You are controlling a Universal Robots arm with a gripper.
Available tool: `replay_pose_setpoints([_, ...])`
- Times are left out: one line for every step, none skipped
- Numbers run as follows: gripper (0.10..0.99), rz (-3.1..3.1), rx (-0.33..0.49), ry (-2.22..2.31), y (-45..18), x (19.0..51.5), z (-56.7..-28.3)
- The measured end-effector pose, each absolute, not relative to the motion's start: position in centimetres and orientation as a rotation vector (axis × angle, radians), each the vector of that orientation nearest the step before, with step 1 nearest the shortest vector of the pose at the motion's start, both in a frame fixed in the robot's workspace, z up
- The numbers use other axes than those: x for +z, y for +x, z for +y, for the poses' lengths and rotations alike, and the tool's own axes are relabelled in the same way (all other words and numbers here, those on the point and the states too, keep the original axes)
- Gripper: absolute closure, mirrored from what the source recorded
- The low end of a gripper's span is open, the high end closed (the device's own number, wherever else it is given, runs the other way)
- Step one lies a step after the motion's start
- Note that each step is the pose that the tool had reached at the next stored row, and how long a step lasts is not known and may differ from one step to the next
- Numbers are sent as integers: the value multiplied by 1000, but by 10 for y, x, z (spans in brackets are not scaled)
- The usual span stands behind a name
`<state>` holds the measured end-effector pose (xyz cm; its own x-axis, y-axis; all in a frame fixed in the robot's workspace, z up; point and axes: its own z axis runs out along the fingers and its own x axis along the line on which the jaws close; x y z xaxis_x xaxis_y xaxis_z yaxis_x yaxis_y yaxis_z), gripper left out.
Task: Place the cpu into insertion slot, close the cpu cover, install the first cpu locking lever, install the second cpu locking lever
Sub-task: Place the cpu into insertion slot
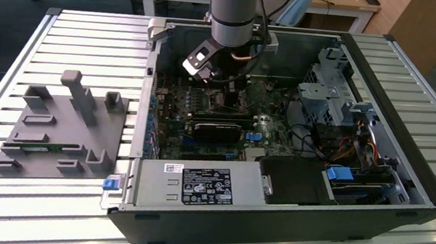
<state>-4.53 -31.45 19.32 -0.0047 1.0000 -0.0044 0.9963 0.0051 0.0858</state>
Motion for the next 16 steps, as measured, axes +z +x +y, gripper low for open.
replay_pose_setpoints([549,2181,89,2170,-45,193,-315])
replay_pose_setpoints([549,2181,89,2170,-45,193,-315])
replay_pose_setpoints([549,2181,89,2170,-45,193,-315])
replay_pose_setpoints([549,2181,89,2170,-45,194,-315])
replay_pose_setpoints([549,2181,89,2170,-45,194,-315])
replay_pose_setpoints([549,2180,89,2170,-45,194,-315])
replay_pose_setpoints([549,2180,89,2171,-45,194,-315])
replay_pose_setpoints([549,2180,89,2171,-45,194,-315])
replay_pose_setpoints([549,2179,89,2172,-45,194,-315])
replay_pose_setpoints([549,2178,89,2173,-45,194,-315])
replay_pose_setpoints([549,2175,89,2176,-45,194,-315])
replay_pose_setpoints([549,2170,88,2180,-45,194,-315])
replay_pose_setpoints([549,2166,88,2184,-45,194,-315])
replay_pose_setpoints([549,2164,88,2187,-45,194,-315])
replay_pose_setpoints([549,2162,88,2188,-45,194,-315])
replay_pose_setpoints([549,2160,88,2190,-45,194,-315])
